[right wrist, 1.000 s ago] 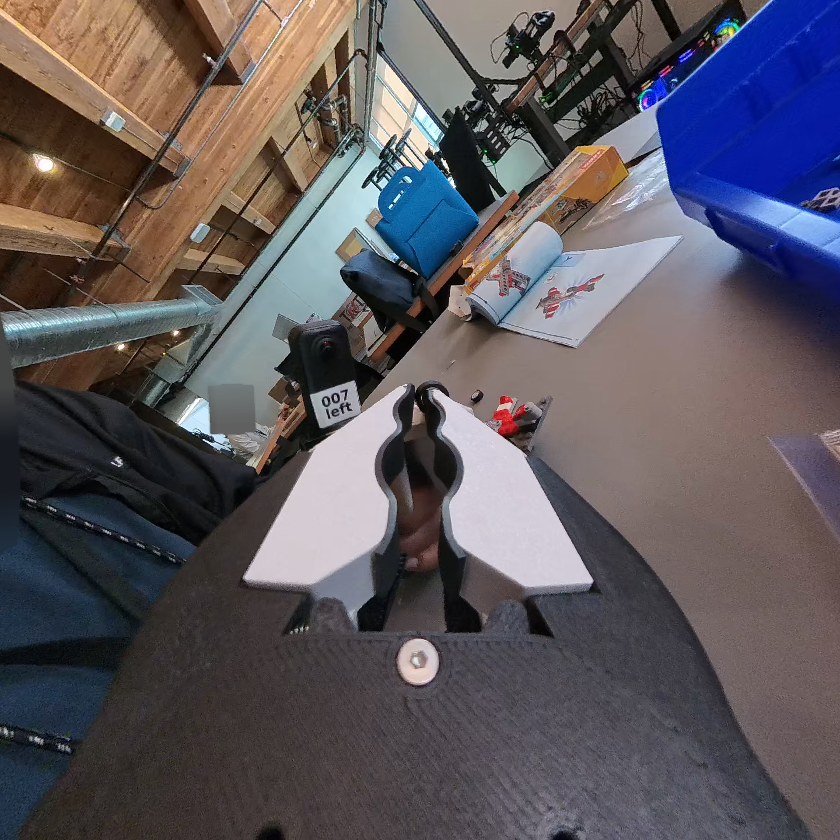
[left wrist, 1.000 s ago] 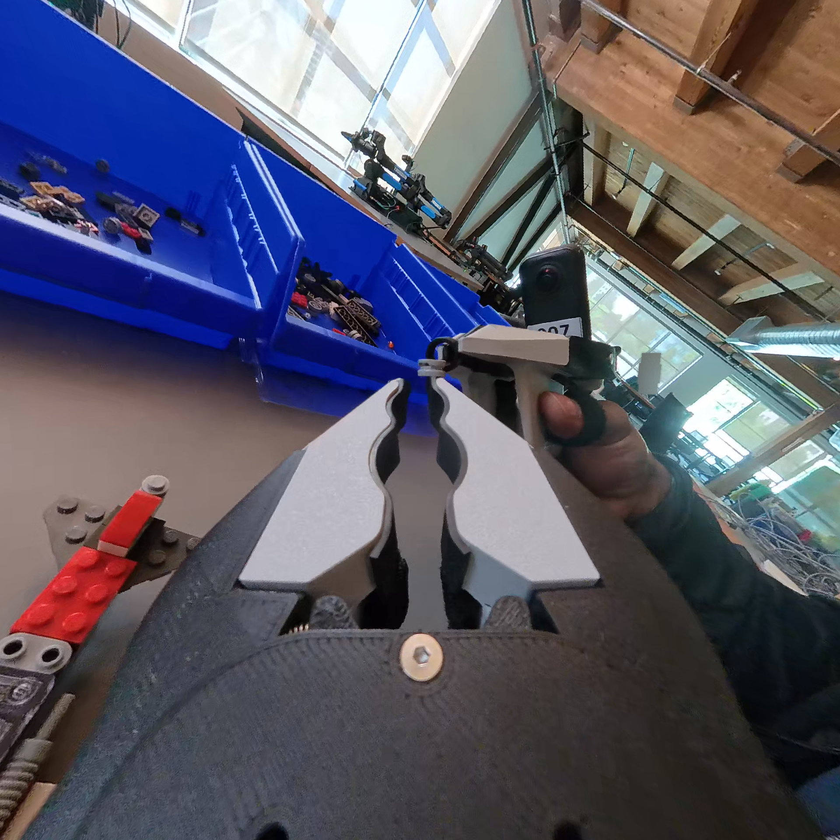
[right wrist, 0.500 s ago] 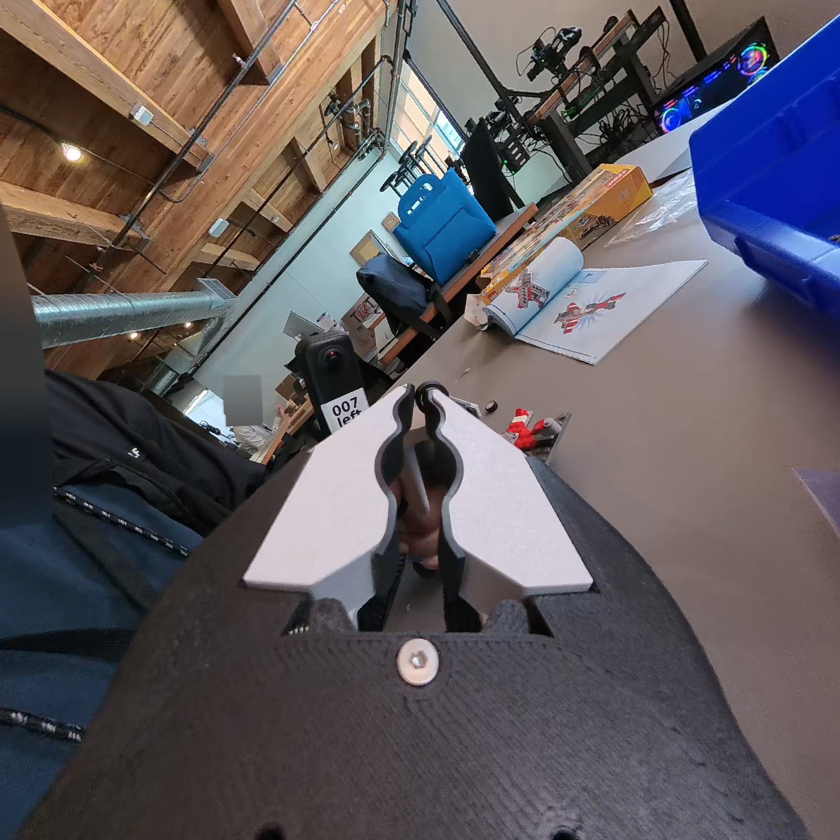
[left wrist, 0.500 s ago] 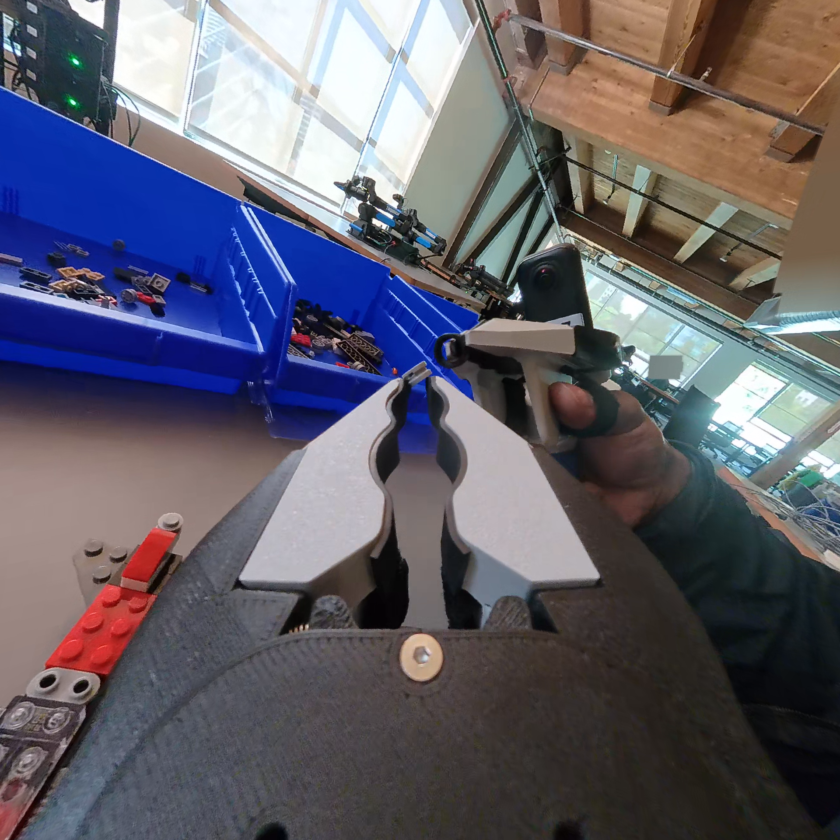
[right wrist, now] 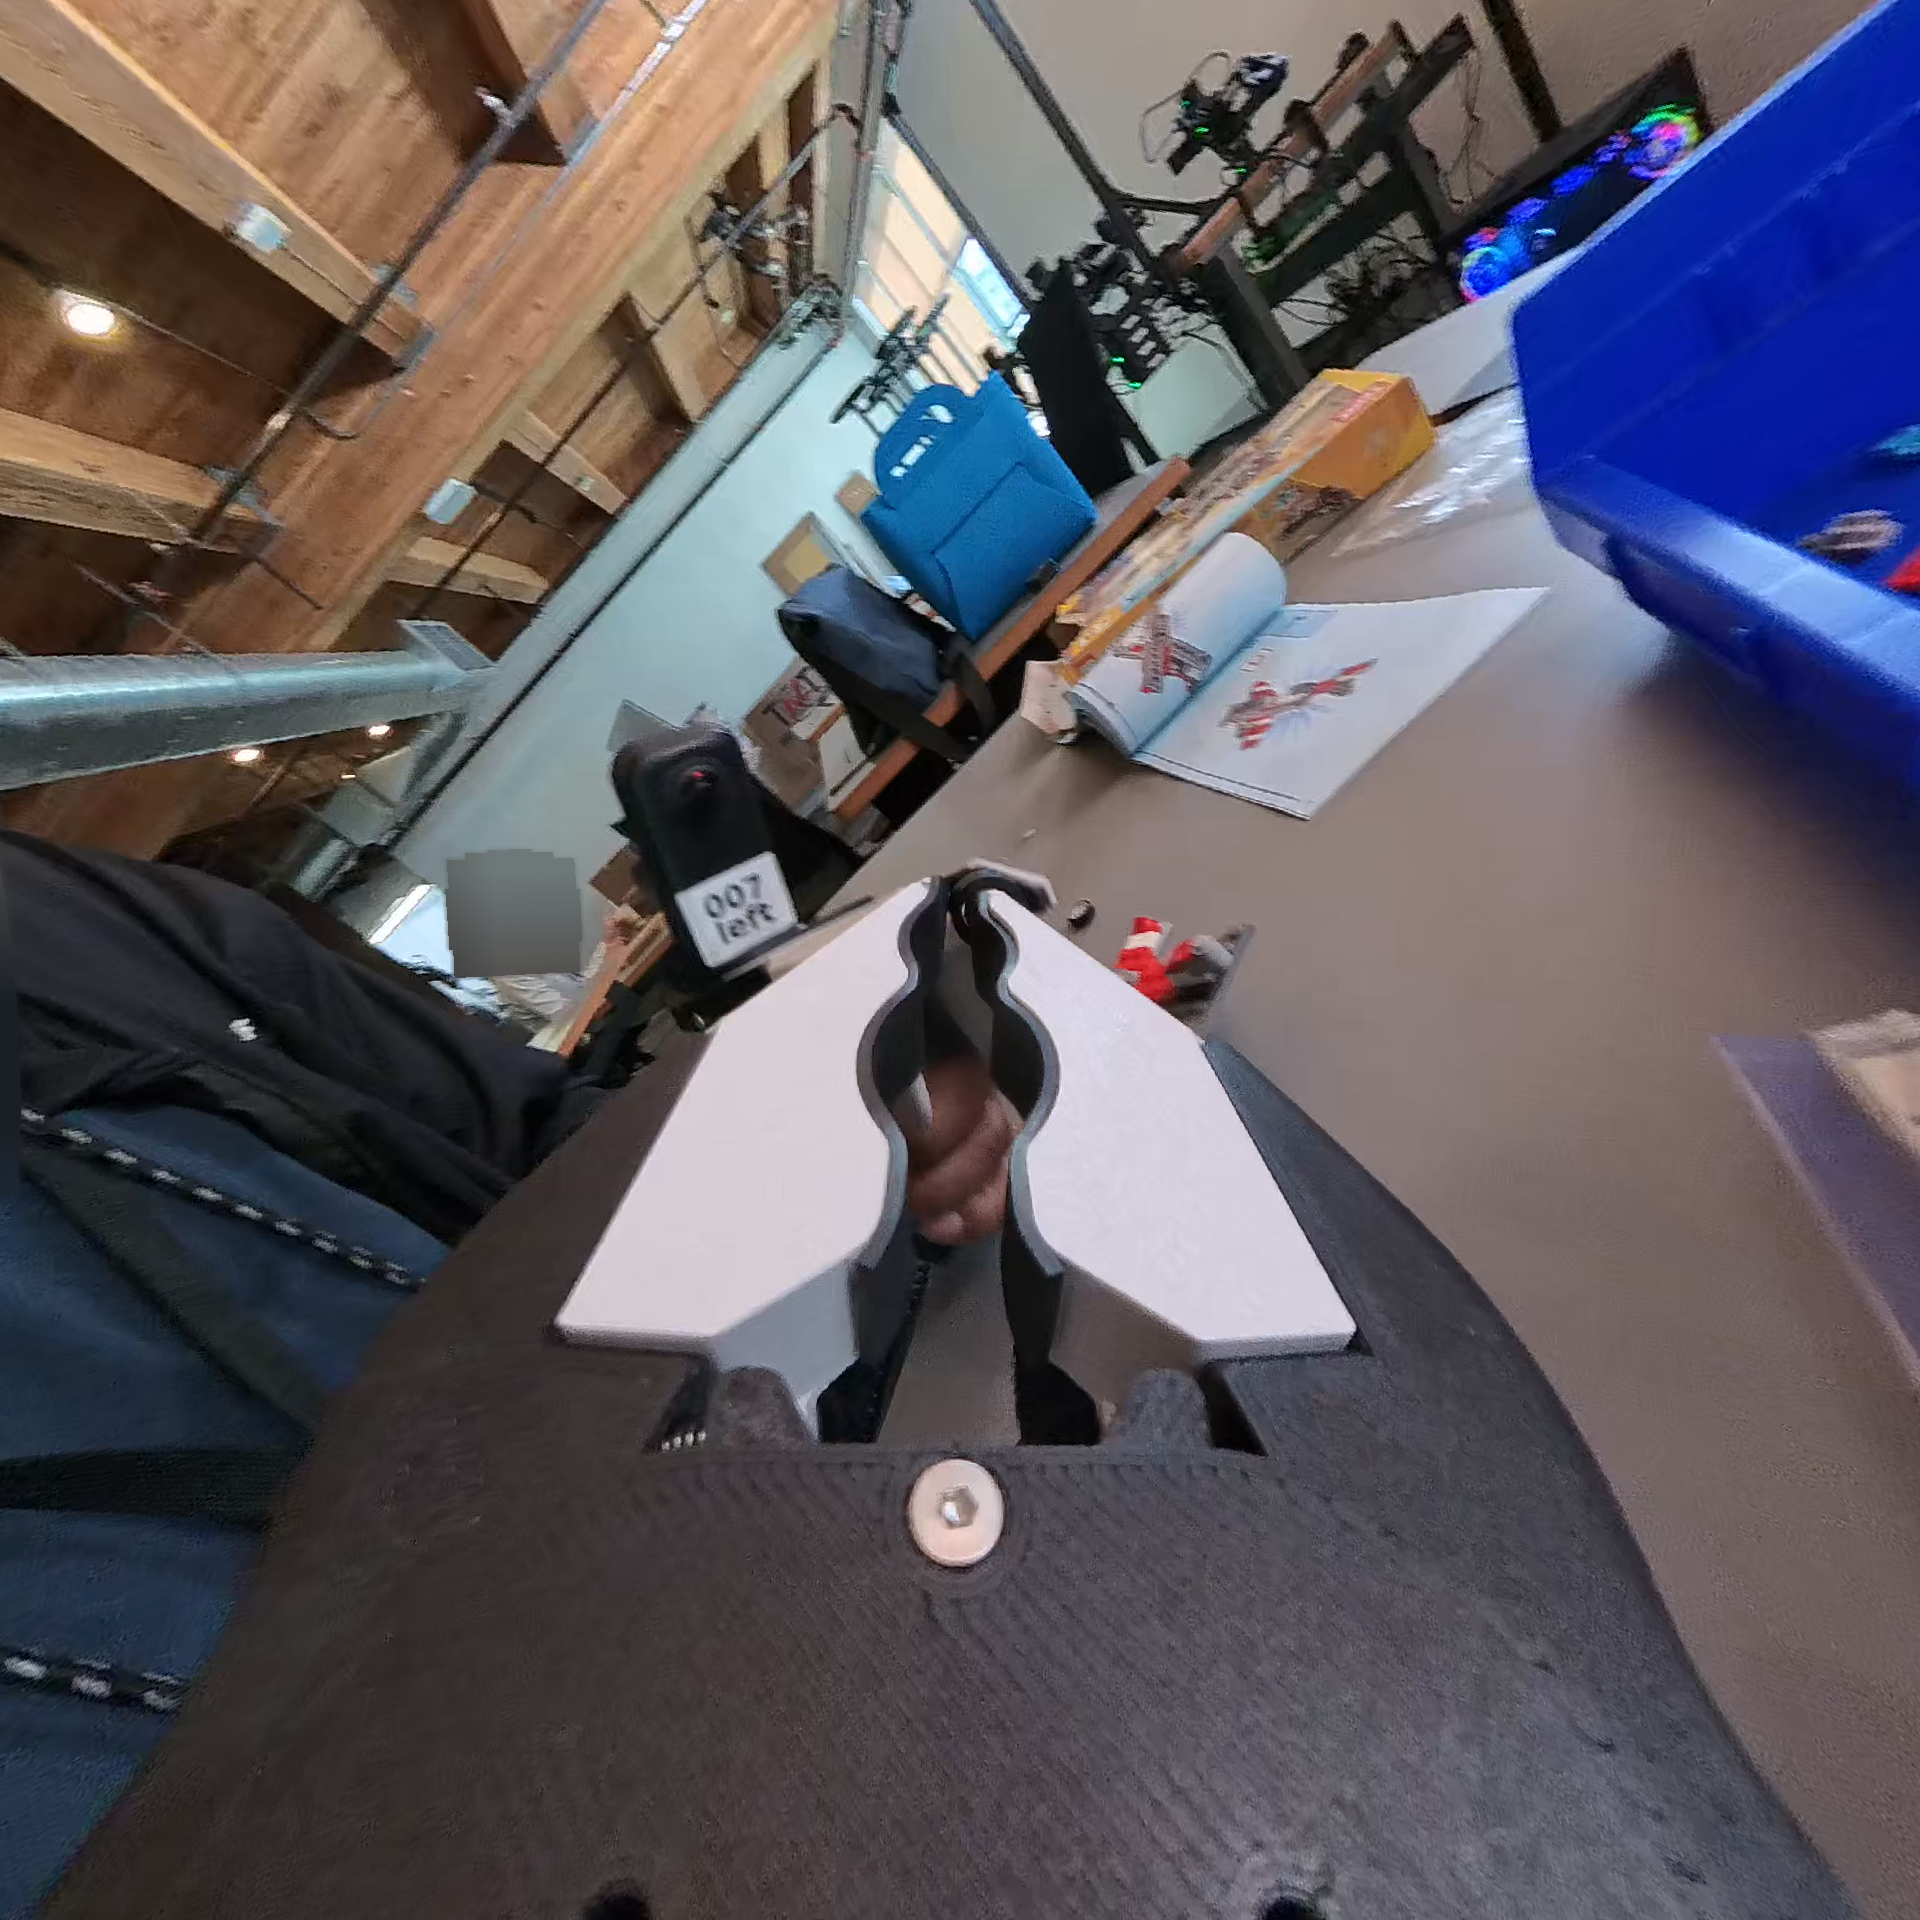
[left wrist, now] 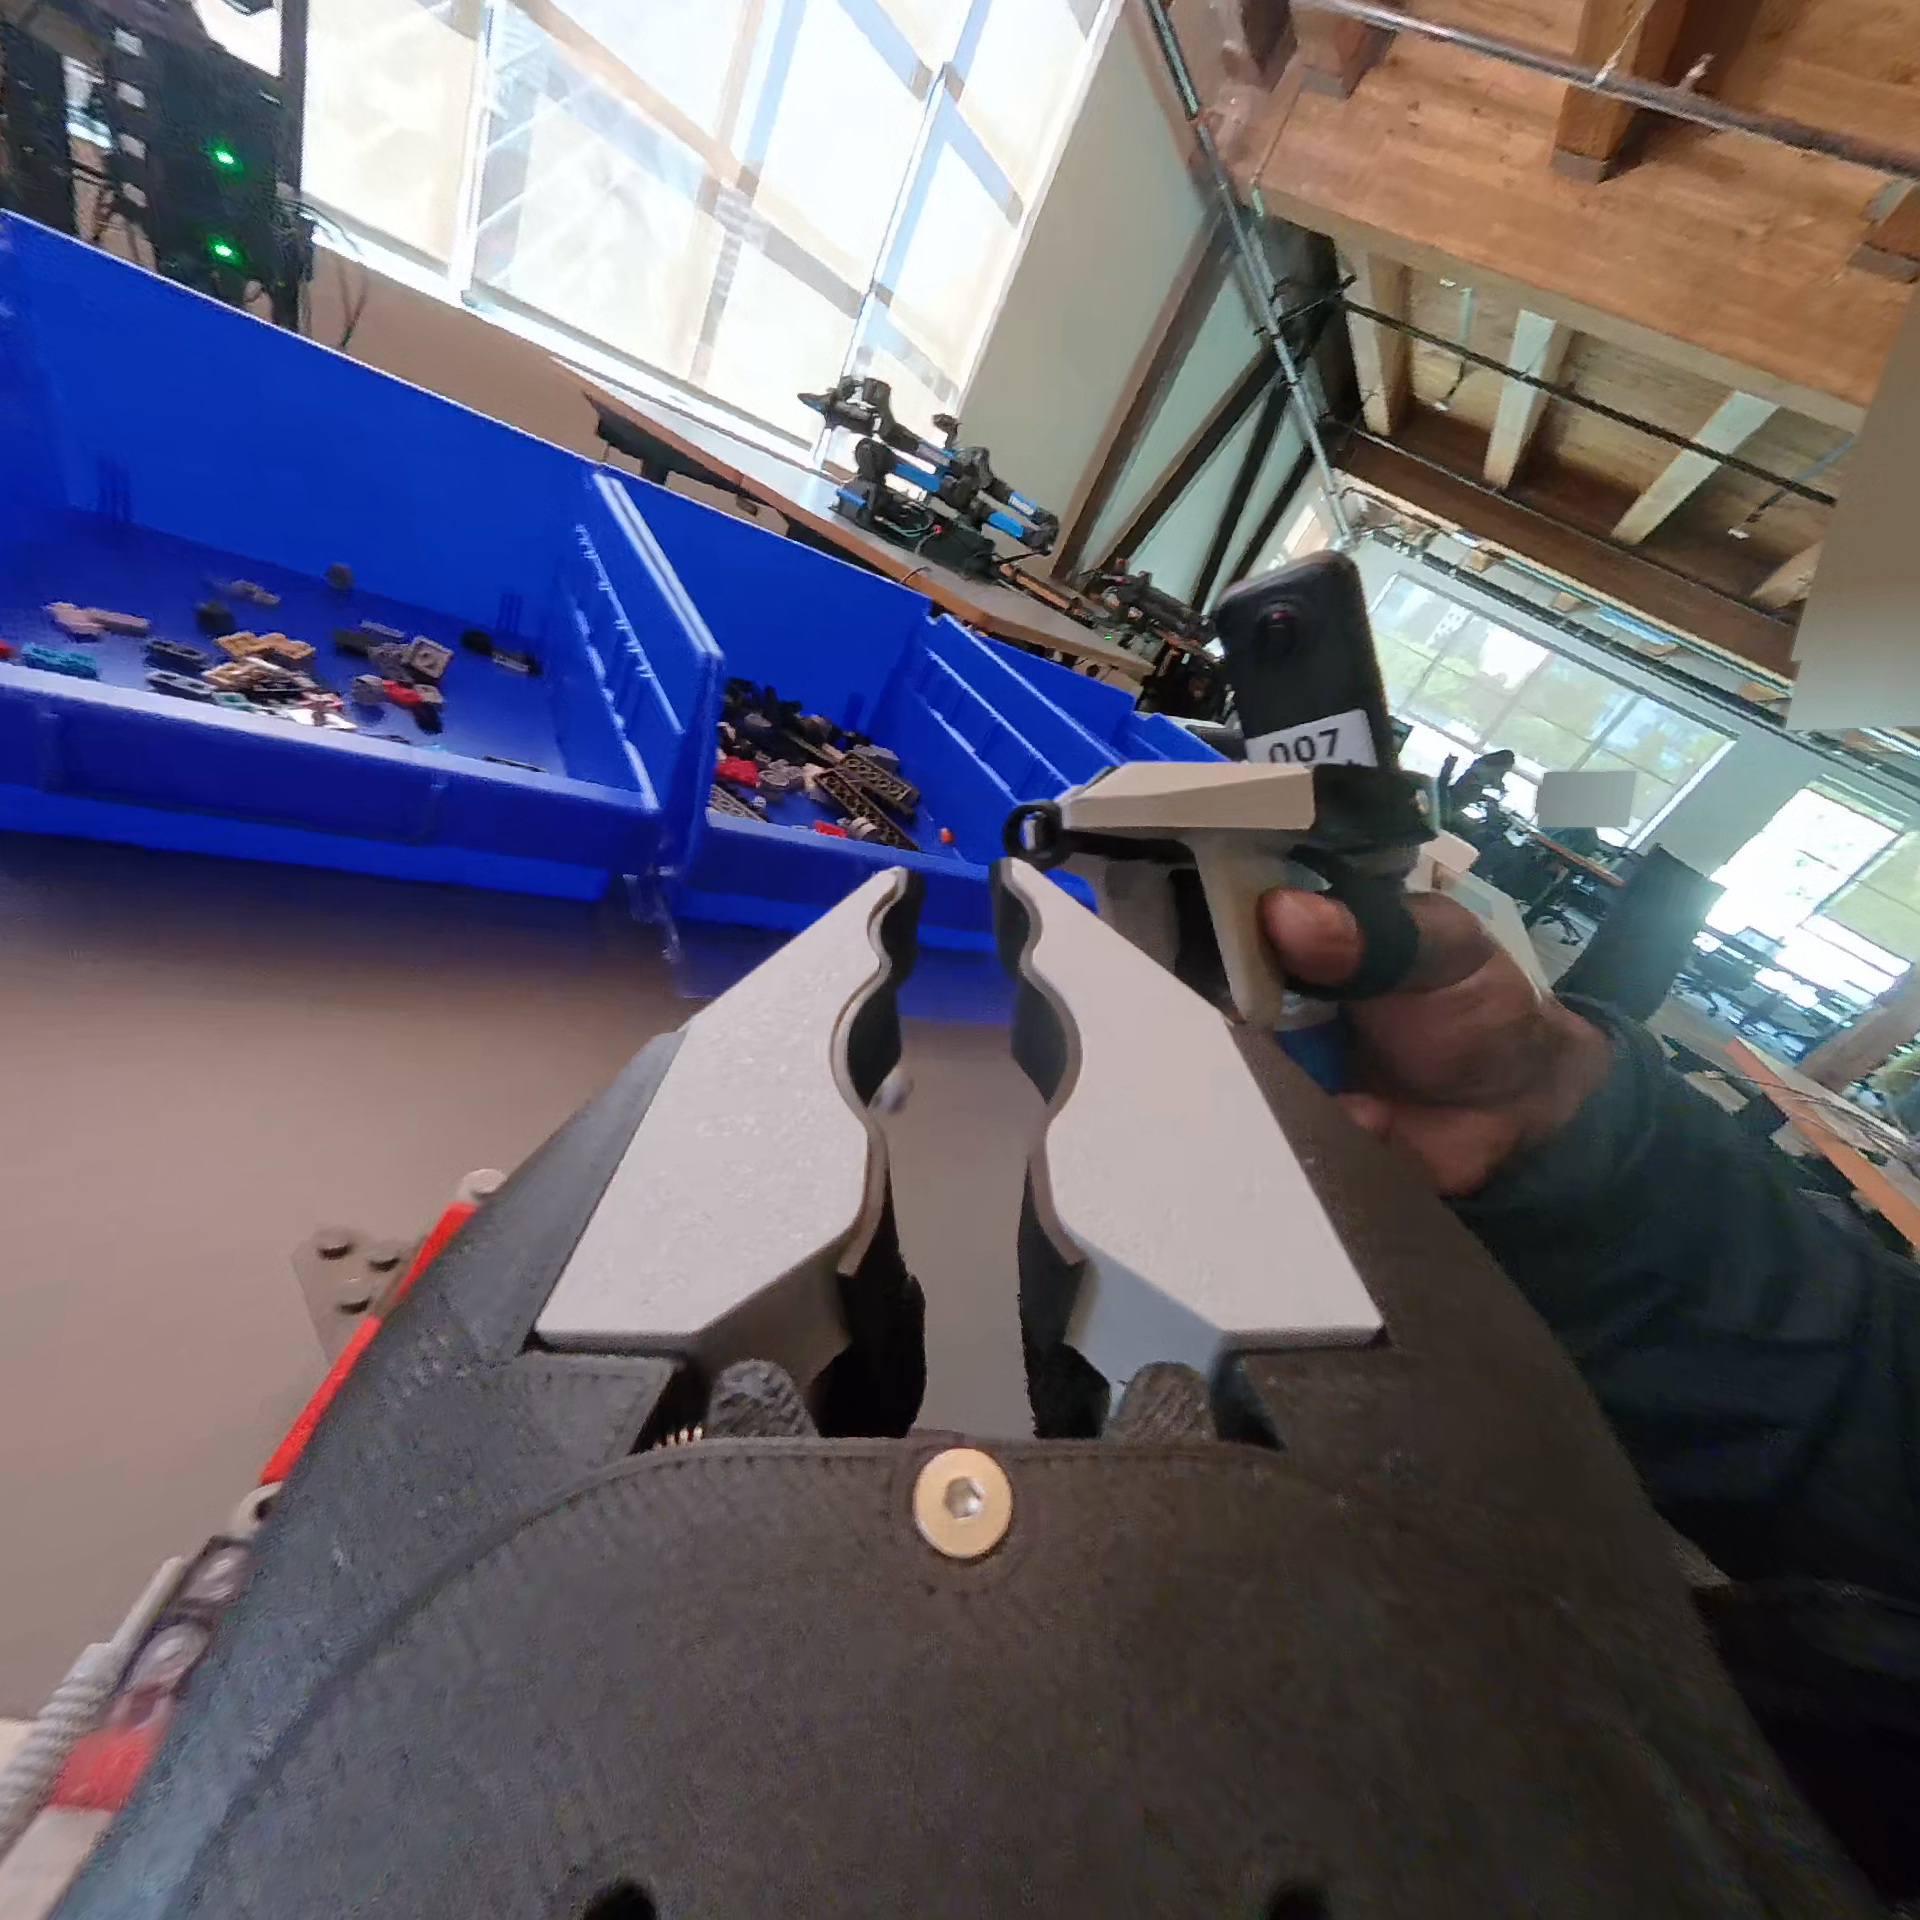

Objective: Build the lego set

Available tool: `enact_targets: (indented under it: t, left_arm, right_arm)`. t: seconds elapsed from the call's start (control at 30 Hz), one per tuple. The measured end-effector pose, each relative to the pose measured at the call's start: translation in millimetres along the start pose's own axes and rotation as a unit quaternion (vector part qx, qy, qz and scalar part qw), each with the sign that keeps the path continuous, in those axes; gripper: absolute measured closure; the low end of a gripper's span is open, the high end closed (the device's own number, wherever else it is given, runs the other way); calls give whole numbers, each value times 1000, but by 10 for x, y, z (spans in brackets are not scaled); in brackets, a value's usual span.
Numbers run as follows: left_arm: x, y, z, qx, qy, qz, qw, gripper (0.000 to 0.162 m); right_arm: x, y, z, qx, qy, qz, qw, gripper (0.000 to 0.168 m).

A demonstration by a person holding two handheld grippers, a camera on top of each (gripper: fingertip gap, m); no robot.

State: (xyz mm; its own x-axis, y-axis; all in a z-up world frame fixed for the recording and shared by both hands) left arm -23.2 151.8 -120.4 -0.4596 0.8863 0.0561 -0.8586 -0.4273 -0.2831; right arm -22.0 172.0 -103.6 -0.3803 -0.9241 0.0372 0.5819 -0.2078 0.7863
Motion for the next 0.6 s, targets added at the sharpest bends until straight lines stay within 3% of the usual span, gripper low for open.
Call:
enact_targets:
  t: [0.2, 0.4, 0.6]
  left_arm:
    - [-179, 97, 64, 29, 34, 35, 998, 138]
    - [-532, 185, -305, 0, 116, 92, 989, 134]
    - [-450, 317, -81, 58, 167, 97, 980, 132]
  right_arm:
    - [-166, -165, -58, -4, -9, -42, 999, 166]
    - [-273, -381, -151, 3, -7, -86, 996, 166]
    - [-209, -446, -186, -1, -4, -92, 996, 166]
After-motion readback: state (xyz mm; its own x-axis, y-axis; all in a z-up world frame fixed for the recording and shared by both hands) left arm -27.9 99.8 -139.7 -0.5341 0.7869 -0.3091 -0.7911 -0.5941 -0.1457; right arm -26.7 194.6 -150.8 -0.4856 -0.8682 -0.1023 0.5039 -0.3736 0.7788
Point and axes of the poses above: each gripper's, where its closed fingertips meet, x out along the fingers, z out of its top, y = z × x across the jaws, the point moved 1 cm from there along -x, back along the fingers, and after that the axes turned 9 degrees about x, right-handed, at the moved point
